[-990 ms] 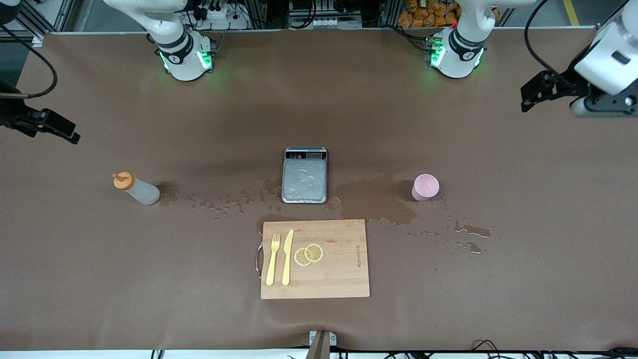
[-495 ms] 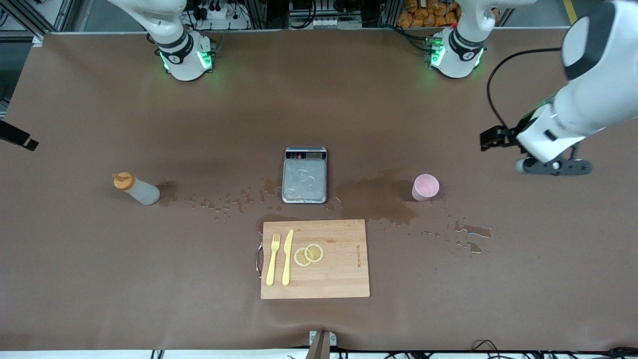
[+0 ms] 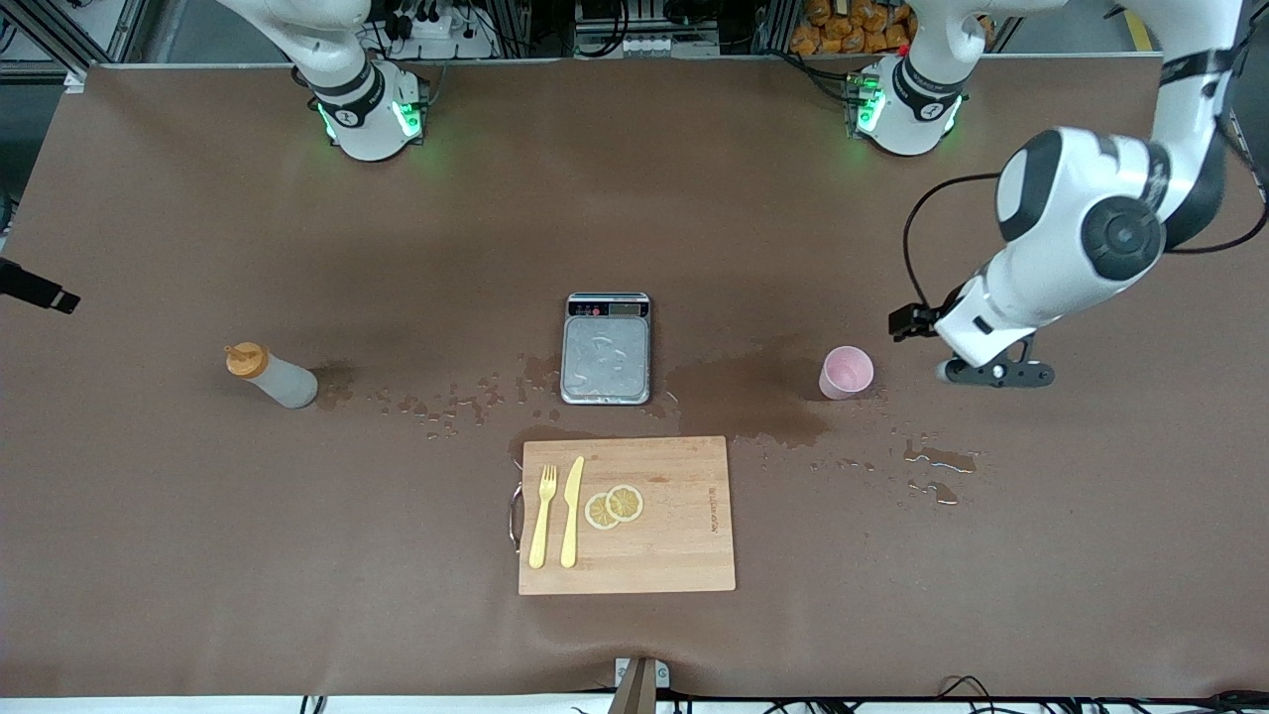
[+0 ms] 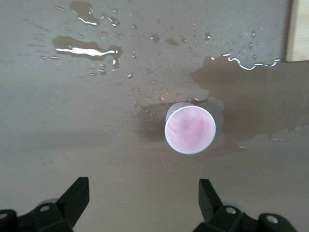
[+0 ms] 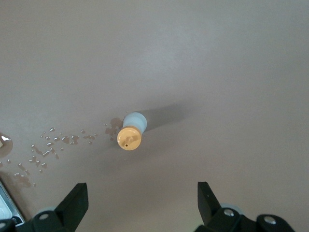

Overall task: Add sauce to pink cup with both arms
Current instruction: 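Grasp the pink cup with the left gripper while the right gripper reaches the bottle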

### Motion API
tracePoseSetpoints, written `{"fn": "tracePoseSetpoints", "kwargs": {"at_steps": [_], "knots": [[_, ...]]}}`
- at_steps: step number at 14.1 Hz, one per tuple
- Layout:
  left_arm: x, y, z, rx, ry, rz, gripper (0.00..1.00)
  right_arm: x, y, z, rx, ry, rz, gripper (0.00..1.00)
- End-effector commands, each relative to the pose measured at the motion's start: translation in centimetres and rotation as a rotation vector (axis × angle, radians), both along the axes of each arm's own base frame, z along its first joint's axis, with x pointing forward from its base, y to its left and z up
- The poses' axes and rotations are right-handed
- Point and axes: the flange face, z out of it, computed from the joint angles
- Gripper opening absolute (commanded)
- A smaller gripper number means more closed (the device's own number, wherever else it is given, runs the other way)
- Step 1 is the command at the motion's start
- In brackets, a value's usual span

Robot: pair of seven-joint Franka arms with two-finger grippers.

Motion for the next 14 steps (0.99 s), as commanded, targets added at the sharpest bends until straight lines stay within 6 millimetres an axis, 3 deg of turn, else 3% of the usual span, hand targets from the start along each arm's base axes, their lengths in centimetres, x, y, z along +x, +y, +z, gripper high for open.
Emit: {"fn": "tracePoseSetpoints", "kwargs": {"at_steps": [1, 6, 14], "knots": [[1.0, -1.2, -4.6, -0.016, 0.014, 0.01, 1.0, 0.0, -2.2, -1.0, 0.046, 0.02, -0.14, 1.0], [1.7, -2.3, -10.7, -0.02, 0.028, 0.001, 1.0, 0.2, -4.4, -4.2, 0.068, 0.117, -0.304, 1.0], [1.1, -2.9, -12.5, -0.015, 0.056, -0.002, 1.0, -0.5, -12.1, -13.5, 0.369, 0.243, -0.5, 1.0]]}}
